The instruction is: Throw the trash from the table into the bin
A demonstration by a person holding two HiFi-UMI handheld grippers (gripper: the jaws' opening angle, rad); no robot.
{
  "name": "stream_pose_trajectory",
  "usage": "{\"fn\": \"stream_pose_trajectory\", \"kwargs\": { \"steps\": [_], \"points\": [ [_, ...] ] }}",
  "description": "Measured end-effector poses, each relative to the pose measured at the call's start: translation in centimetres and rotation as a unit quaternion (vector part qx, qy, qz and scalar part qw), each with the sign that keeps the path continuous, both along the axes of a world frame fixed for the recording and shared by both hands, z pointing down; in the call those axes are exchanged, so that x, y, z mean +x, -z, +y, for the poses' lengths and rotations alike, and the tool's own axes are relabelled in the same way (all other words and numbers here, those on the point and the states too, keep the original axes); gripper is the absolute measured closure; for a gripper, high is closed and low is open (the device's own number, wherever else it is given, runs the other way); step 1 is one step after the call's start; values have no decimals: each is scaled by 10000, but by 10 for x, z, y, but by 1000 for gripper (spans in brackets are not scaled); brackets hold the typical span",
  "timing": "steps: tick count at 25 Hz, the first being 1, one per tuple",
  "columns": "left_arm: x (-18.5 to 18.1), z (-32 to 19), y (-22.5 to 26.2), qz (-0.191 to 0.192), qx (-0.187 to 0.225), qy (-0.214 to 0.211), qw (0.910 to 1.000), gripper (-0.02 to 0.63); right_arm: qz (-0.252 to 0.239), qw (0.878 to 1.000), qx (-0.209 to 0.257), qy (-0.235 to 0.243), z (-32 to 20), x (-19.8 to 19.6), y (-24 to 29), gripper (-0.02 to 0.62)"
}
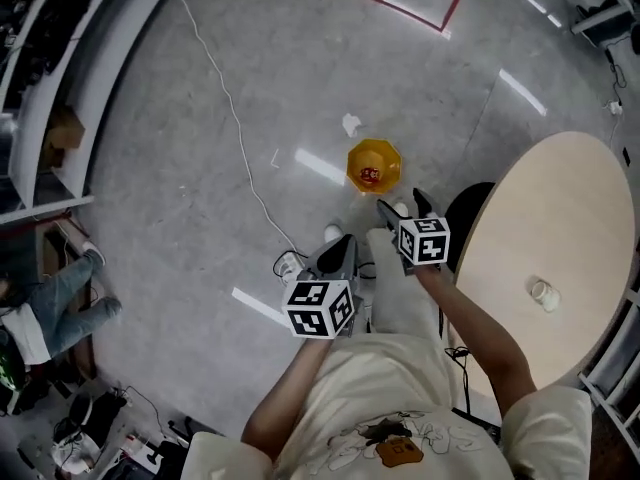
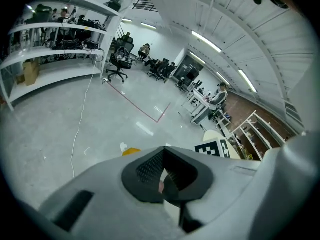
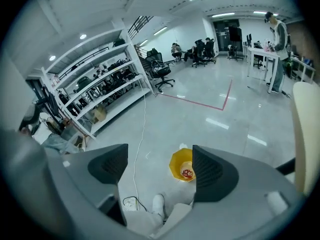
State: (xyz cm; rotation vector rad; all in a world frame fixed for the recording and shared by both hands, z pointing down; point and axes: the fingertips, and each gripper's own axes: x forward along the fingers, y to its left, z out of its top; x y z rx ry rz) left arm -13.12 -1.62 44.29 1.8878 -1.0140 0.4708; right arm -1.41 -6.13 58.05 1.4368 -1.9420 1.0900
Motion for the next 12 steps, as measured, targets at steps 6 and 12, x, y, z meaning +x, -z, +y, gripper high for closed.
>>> {"fn": "stream_pose_trajectory", "kwargs": {
  "steps": [6,12],
  "points": [
    [12,-4,43,154,395,-445,9981,606,-112,9994,315,-15,21,-6,63,187],
    [-6,-2,70,301,514,-711,9957,606,-59,9956,908,-244,37,-28,128,187]
  ]
}}
